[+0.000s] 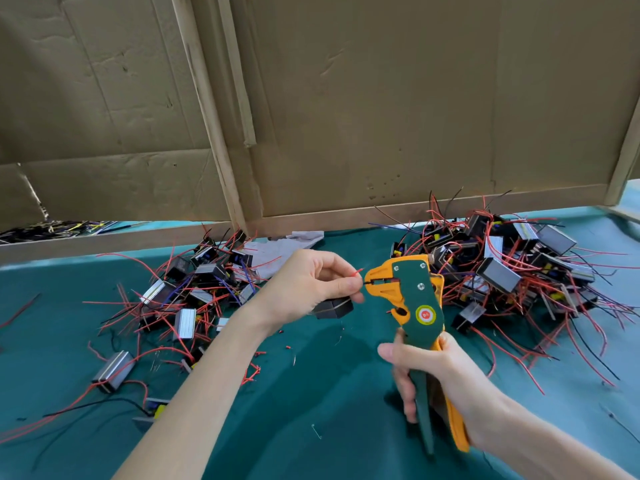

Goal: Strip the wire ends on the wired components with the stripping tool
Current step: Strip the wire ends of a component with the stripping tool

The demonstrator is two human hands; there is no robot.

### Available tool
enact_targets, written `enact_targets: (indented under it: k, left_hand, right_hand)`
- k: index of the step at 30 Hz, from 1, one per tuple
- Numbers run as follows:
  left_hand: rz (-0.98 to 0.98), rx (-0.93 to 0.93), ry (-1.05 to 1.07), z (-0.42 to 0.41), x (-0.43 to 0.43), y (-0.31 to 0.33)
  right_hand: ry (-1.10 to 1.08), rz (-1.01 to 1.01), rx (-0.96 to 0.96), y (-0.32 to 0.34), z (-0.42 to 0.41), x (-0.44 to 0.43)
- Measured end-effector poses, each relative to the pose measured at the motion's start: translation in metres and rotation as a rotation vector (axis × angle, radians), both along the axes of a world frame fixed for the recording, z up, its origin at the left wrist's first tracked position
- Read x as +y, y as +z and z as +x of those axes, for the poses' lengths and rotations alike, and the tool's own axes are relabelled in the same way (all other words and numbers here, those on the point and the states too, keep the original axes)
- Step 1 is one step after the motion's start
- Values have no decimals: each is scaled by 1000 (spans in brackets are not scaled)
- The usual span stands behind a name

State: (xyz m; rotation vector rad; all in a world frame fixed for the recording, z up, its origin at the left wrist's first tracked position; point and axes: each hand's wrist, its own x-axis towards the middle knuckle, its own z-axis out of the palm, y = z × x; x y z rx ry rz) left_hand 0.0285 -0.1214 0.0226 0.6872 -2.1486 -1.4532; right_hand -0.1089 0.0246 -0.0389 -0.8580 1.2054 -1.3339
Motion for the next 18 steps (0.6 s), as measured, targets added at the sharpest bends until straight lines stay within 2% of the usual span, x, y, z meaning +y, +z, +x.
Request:
enact_targets:
  k: [3, 6, 13, 18]
  left_hand:
    - [4, 77, 58, -1, -3, -5]
    - [-65, 112, 99, -2, -8, -8]
    - [-253, -13, 225, -18, -3, -57]
    - [-212, -45, 178, -20, -7, -75]
  right_hand:
    - [129, -103, -145, 9, -8, -3]
    - [169, -161, -125, 8, -17, -5]
    - [161, -85, -137, -4, -21, -13]
    - [141, -73, -160, -3, -29, -16]
